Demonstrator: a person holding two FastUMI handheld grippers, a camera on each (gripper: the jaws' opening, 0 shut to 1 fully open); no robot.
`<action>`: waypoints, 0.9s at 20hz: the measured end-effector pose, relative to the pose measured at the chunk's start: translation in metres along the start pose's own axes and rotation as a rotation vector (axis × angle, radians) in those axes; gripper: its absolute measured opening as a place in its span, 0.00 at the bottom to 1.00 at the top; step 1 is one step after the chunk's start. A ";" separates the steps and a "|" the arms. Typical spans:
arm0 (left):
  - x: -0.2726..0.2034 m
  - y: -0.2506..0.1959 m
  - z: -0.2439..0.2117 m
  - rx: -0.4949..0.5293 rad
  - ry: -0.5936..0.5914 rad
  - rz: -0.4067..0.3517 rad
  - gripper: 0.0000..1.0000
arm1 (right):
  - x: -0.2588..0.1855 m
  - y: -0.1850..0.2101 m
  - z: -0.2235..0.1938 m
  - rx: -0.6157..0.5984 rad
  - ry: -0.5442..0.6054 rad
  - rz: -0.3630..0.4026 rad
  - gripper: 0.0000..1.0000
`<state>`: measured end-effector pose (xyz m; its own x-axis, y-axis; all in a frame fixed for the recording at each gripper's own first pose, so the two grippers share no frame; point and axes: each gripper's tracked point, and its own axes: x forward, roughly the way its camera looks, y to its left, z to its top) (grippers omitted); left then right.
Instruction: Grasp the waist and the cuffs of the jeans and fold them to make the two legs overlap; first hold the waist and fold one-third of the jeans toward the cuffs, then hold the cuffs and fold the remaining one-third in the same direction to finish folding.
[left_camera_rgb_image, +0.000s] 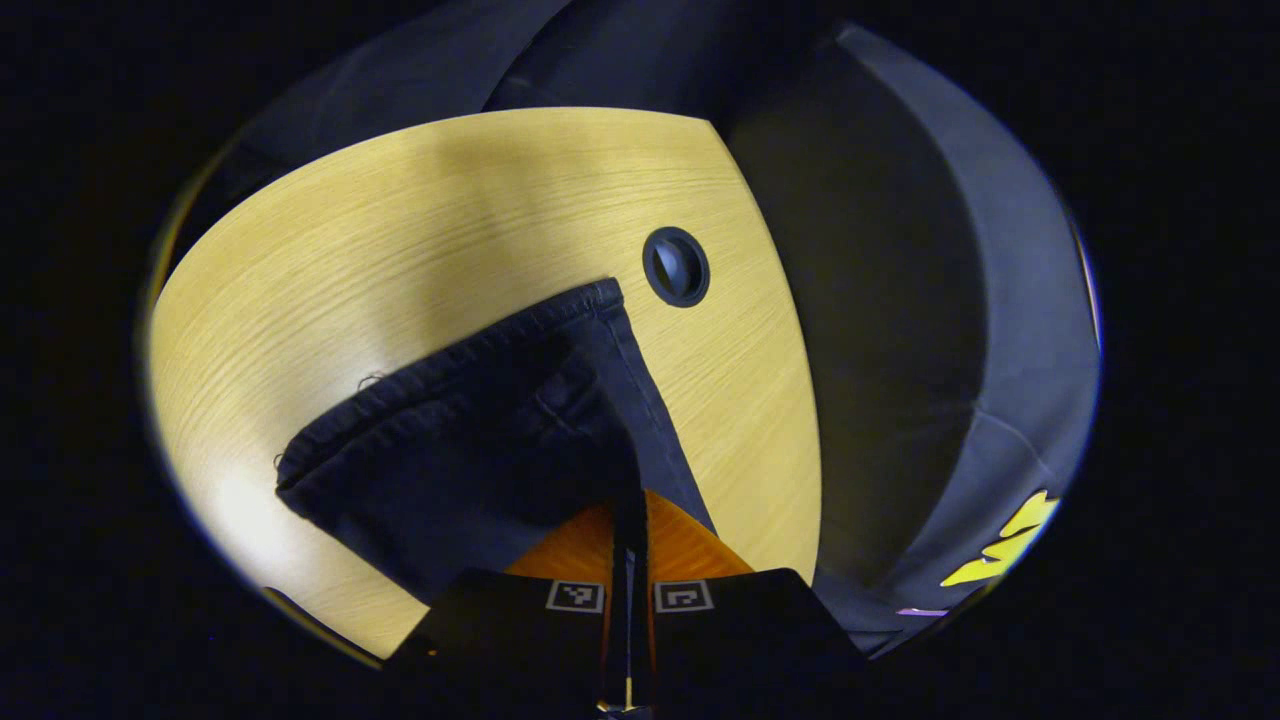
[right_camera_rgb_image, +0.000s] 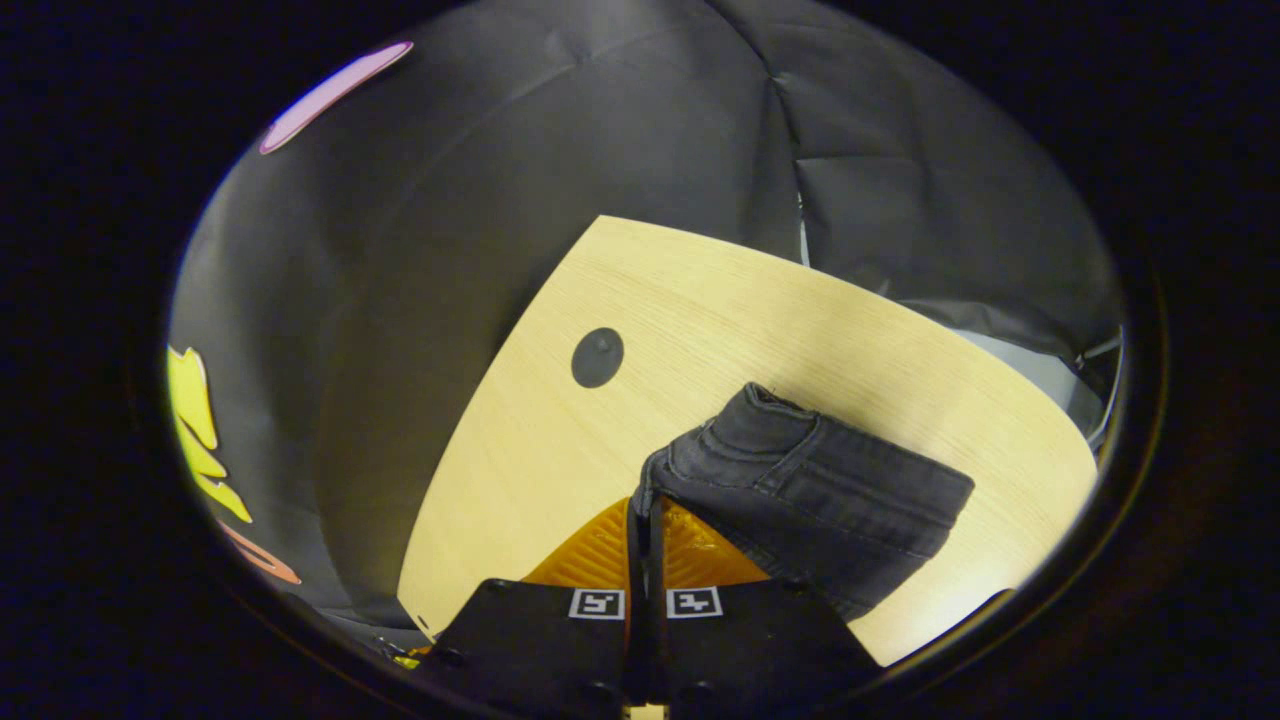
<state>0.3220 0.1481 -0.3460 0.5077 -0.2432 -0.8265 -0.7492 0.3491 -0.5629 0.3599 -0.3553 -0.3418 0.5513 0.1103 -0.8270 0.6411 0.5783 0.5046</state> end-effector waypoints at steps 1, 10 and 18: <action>0.006 0.001 -0.001 0.001 0.001 0.013 0.05 | 0.004 -0.001 0.000 -0.006 -0.002 -0.005 0.01; -0.020 -0.045 0.000 0.144 -0.069 0.053 0.71 | -0.001 0.009 0.001 -0.137 -0.056 -0.004 0.48; -0.132 -0.107 0.024 0.486 -0.333 0.049 0.96 | -0.087 0.032 -0.014 -0.349 -0.202 0.039 0.97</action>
<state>0.3452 0.1652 -0.1769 0.6424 0.0531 -0.7645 -0.5340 0.7465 -0.3969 0.3250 -0.3354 -0.2572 0.6878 -0.0039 -0.7259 0.4176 0.8201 0.3913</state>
